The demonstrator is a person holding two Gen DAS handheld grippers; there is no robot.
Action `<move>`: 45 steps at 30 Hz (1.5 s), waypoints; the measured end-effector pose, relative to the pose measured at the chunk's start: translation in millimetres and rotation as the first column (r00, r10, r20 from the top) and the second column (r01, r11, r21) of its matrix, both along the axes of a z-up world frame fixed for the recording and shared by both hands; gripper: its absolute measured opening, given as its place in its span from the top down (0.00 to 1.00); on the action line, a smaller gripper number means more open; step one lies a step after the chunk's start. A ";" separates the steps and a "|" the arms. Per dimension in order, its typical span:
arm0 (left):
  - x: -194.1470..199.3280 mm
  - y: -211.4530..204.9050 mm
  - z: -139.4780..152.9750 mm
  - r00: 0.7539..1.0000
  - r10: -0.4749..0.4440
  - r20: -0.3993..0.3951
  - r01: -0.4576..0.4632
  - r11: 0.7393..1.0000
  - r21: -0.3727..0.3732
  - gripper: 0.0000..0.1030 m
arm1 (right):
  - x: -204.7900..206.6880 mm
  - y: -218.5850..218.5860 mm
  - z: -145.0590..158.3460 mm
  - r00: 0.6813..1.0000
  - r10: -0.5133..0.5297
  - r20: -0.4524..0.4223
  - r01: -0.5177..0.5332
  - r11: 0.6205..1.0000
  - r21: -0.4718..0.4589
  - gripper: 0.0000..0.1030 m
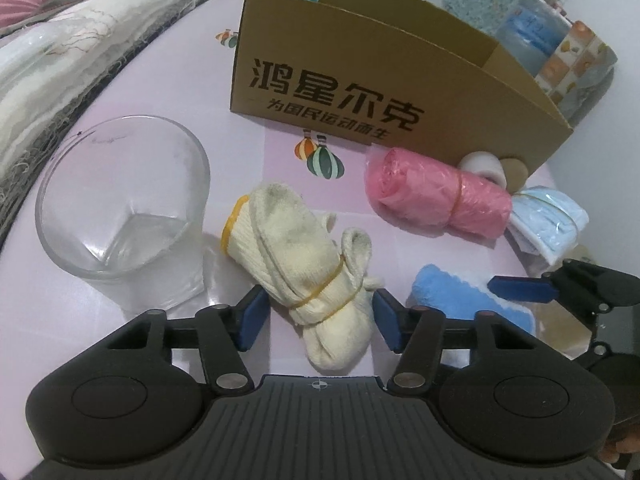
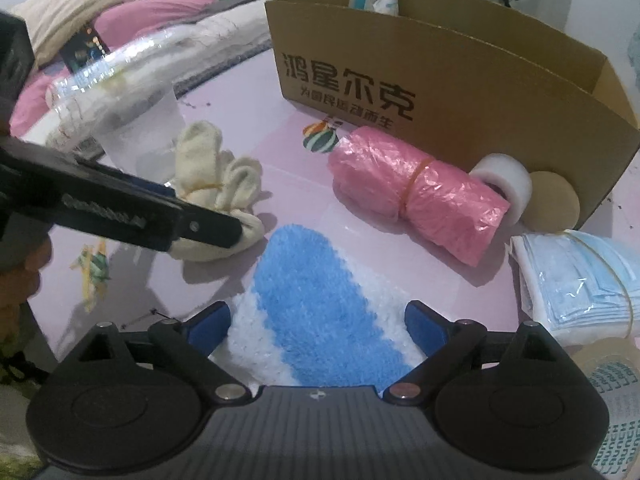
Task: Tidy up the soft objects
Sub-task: 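Grasp the glove bundle with the left gripper while the right gripper approaches the blue-white towel, then grasp the blue-white towel with the right gripper while the left gripper lifts the glove bundle, then carry the glove bundle and towel with both grippers into the box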
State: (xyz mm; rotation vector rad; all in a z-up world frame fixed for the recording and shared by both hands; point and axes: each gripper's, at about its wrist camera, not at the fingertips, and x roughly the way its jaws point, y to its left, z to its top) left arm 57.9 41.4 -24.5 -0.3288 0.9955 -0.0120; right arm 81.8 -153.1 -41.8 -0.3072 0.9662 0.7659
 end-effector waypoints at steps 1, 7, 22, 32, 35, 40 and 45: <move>0.1 -0.6 0.0 1.000 0.000 0.000 0.000 1.000 -0.001 0.49 | 0.8 -0.3 0.8 1.000 -0.001 -0.008 0.001 1.000 0.012 0.32; -2.0 -5.8 2.9 1.000 -0.017 0.016 0.016 1.000 0.008 0.62 | -0.9 5.4 -2.5 0.999 0.039 -0.030 -0.039 0.999 0.007 0.32; -18.7 -7.7 8.6 0.998 -0.041 0.055 0.042 0.999 -0.013 0.65 | -9.2 -6.6 4.0 0.999 -0.036 0.040 0.036 0.999 0.002 0.46; -55.1 -12.3 48.7 0.989 -0.071 0.133 0.074 0.997 -0.017 0.65 | -8.0 -42.5 31.3 0.986 -0.122 -0.116 0.147 0.960 0.237 0.49; -67.6 -13.6 72.2 0.982 -0.089 0.166 0.090 0.996 0.005 0.65 | -10.6 -50.3 47.8 0.984 -0.117 -0.132 0.153 0.940 0.306 0.49; -74.8 -13.2 117.1 0.968 -0.132 0.214 0.131 0.991 0.023 0.65 | -15.4 -61.4 84.8 0.988 -0.082 -0.128 0.129 0.895 0.427 0.49; -51.7 -18.4 155.8 0.954 -0.167 0.247 0.148 0.985 0.093 0.65 | -0.4 -69.1 125.7 0.991 -0.084 -0.108 0.128 0.848 0.514 0.49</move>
